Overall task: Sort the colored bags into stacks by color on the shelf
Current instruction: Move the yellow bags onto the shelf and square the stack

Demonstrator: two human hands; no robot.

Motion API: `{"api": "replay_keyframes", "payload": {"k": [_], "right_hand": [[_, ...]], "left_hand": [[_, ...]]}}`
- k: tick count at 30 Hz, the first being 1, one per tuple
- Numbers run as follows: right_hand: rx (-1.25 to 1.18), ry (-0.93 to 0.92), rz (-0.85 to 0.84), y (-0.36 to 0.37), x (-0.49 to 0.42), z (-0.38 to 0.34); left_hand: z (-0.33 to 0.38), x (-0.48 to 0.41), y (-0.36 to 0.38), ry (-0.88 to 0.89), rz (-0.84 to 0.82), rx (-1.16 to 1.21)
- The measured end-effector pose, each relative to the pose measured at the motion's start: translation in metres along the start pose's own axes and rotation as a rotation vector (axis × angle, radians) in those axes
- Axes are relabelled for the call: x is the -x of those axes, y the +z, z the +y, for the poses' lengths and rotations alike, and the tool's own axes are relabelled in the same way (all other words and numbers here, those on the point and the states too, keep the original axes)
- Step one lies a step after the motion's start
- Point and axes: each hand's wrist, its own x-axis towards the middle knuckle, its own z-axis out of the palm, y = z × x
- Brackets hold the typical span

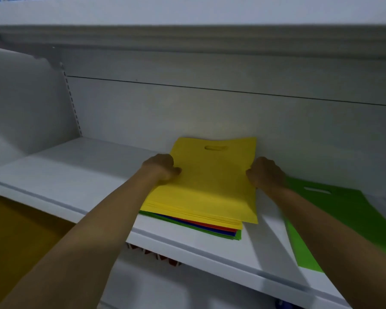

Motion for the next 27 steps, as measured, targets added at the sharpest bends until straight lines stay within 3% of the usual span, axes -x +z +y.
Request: {"api": "replay_keyframes", "payload": {"k": [2,4,11,15,18,24,27], "right_hand": [[0.174,-0.034,0.089,-0.005,0.008,-0.002],[0.135,-0.031,0.144,-0.007,0.012,-0.001],[-0.767,0.128,0.347,-0.017,0.016,-0.005],[-1.015,0.177,0.384,-0.033,0.027,-0.004],[-1.017,0.22,0.402,-0.047,0.037,0.009],[-0.885,0.326,0.372,-0.073,0.063,0.058],[-0.871,0.368,0.364,-0.083,0.082,0.086]], "left_hand": [[-0.002,-0.005,0.002,0.033,-0.028,0.04],[-0.004,-0.008,0.003,0.067,-0.032,0.048],[-0.004,-0.007,0.008,0.121,0.066,0.18],[0.005,-0.013,0.004,0.095,0.046,0.649],[0.019,-0.016,-0.004,0.123,0.005,0.921],[0.083,0.001,-0.013,0.314,0.221,0.72],[0.127,0.018,-0.011,0.398,0.232,0.72]]}}
